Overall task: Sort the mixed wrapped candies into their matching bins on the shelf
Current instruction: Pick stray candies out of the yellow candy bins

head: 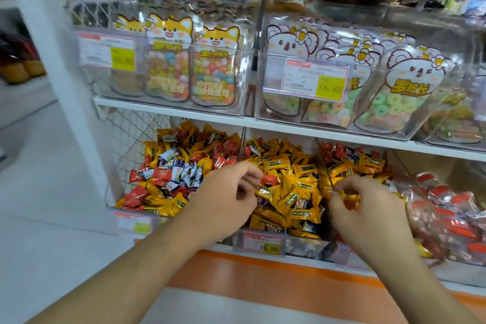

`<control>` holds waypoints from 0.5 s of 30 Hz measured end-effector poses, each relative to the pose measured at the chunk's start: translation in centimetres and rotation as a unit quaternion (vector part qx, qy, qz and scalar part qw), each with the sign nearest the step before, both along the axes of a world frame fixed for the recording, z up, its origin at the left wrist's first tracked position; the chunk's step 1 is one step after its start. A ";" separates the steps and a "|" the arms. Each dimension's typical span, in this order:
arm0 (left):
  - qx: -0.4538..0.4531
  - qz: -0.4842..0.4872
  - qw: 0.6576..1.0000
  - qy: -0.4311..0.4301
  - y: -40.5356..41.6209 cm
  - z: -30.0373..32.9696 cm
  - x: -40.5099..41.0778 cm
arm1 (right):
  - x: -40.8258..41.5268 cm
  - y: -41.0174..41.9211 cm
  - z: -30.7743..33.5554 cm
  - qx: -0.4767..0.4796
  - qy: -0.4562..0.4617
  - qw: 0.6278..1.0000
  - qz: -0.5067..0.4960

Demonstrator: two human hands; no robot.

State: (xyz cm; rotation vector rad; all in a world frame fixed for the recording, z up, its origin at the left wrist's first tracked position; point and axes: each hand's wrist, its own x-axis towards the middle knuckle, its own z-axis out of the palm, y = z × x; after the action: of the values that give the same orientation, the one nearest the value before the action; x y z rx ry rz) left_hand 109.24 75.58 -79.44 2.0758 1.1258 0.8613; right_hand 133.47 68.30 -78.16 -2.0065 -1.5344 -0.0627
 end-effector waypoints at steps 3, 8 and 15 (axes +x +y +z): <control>0.015 0.059 0.998 0.011 0.8 0.1 -2.9 | -2.6 1.0 -0.5 0.007 0.000 0.999 0.048; 0.025 0.183 0.978 0.093 3.7 -1.2 -9.3 | -6.3 3.1 -1.7 0.020 0.004 0.991 0.130; -0.007 0.211 0.950 0.231 6.2 -4.3 -14.0 | -9.4 4.7 -2.9 0.012 0.003 0.984 0.179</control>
State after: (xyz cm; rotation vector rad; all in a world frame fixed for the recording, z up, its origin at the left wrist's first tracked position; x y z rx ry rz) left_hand 95.25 81.77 -83.75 2.1164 1.8696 0.5522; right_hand 124.04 72.95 -81.03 -1.6821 -1.8556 0.0707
